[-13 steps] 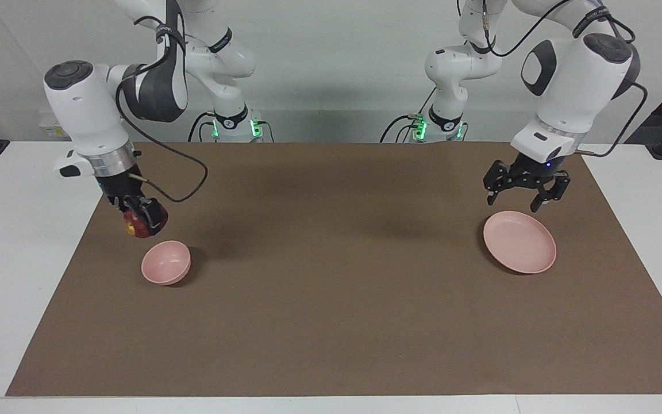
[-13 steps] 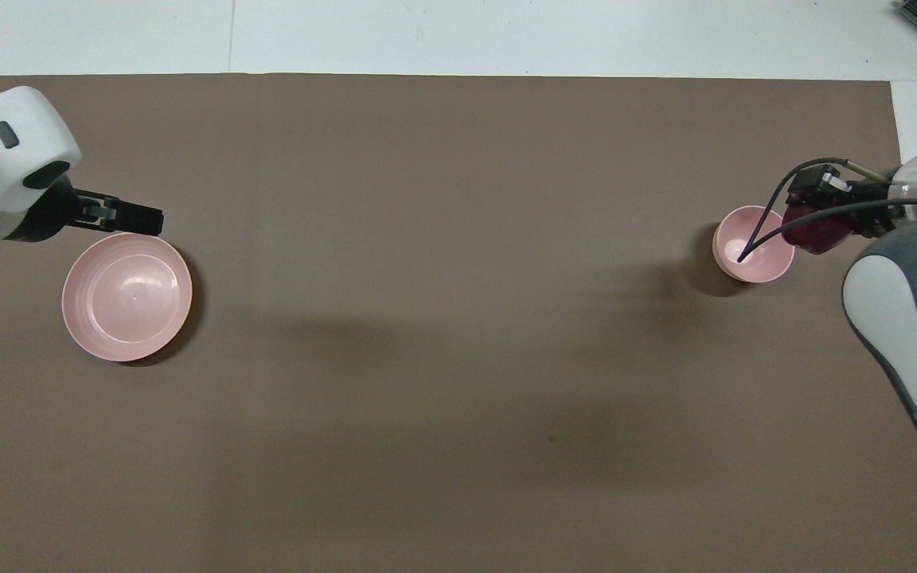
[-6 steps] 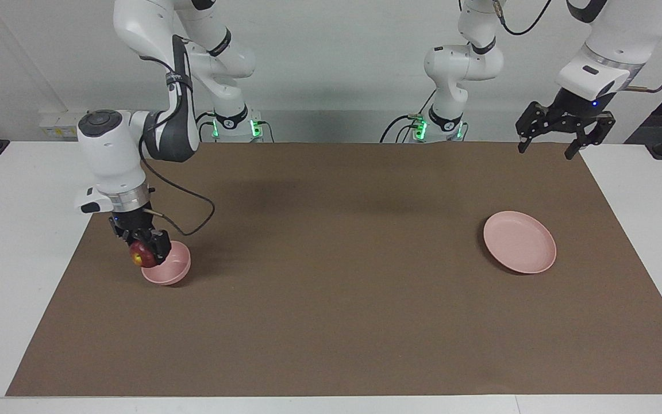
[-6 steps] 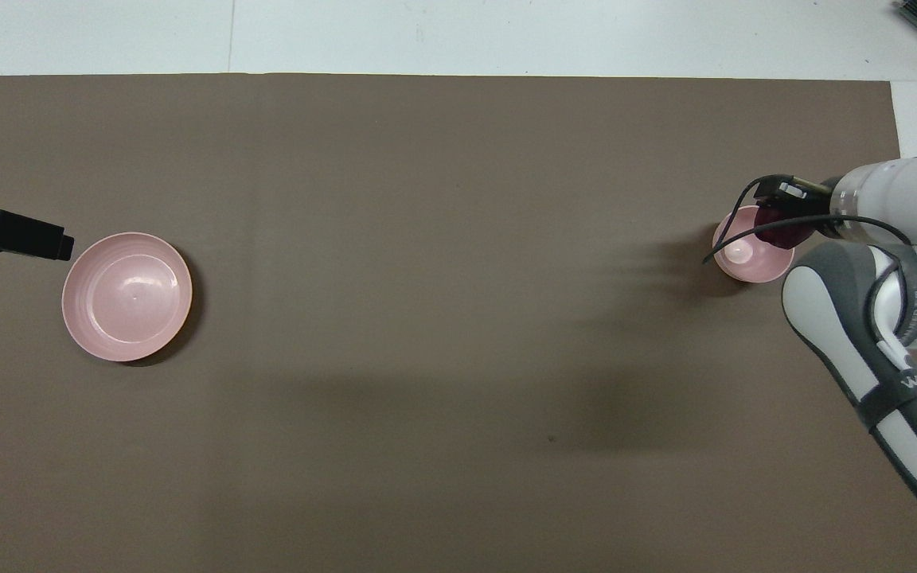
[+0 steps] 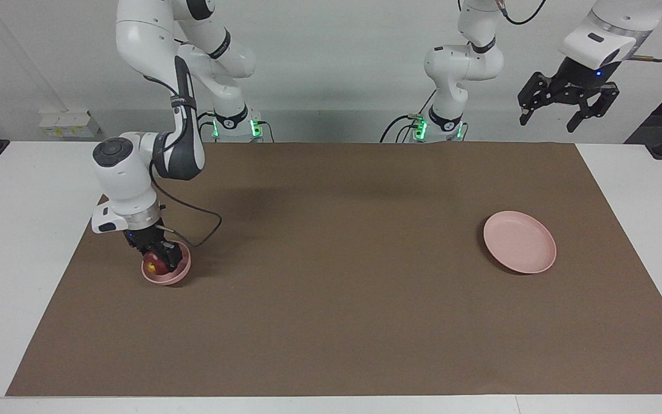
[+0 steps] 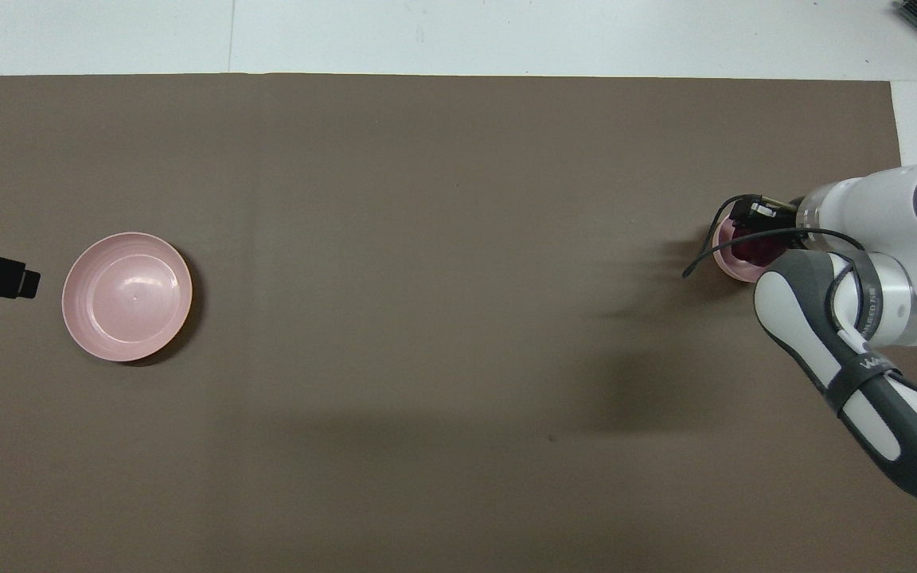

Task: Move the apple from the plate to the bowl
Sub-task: 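Lower the apple into the pink bowl and open the right gripper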

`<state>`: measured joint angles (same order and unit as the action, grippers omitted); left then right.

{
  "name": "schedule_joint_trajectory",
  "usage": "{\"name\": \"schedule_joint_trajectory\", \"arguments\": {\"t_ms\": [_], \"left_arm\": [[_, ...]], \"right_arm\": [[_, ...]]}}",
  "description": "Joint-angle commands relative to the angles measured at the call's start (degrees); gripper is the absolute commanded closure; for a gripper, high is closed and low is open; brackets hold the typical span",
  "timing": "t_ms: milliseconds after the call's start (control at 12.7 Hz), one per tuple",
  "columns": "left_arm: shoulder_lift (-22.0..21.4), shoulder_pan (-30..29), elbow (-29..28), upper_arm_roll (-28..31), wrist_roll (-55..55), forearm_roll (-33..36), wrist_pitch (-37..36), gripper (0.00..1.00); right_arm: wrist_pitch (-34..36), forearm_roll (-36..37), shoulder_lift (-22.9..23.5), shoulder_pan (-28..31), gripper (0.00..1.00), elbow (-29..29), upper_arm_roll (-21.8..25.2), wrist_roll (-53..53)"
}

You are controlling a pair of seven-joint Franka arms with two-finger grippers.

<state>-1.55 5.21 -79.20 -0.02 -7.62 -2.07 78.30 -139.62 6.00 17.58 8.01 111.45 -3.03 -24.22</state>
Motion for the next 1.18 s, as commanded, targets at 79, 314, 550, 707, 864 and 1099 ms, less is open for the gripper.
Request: {"name": "schedule_joint_trajectory", "arguments": {"t_ms": [79, 314, 550, 707, 864, 1099], "left_arm": [[-1.4, 0.3, -1.7, 0.7, 0.6, 2.1, -0.6, 0.00], [-1.4, -0.1, -1.7, 1.4, 2.2, 2.1, -0.5, 0.00], [-0.8, 0.0, -1.3, 2.2, 1.8, 2.3, -0.9, 0.00], [-0.8, 0.0, -1.3, 2.1, 1.2, 2.4, -1.4, 0.00], [-1.0, 0.1, -1.4, 2.1, 0.7, 3.6, -1.7, 0.00], [-1.2, 0.0, -1.7, 2.1, 0.8, 3.0, -0.9, 0.00]], "right_arm": [[-1.4, 1.3, 0.4, 1.1, 0.01, 1.0, -0.5, 0.0], [3.8, 1.3, 0.3, 1.0, 0.00, -2.7, -0.6, 1.2], [10.7, 1.1, -0.2, 1.2, 0.00, -7.1, -0.7, 6.4], [14.5, 0.2, -1.2, 1.2, 0.00, -9.1, -0.8, 14.4], [20.7, 0.1, -1.9, 1.2, 0.00, -12.2, -0.8, 18.1], [33.9, -3.3, -2.5, 1.0, 0.00, -19.6, -1.1, 21.1]]}}
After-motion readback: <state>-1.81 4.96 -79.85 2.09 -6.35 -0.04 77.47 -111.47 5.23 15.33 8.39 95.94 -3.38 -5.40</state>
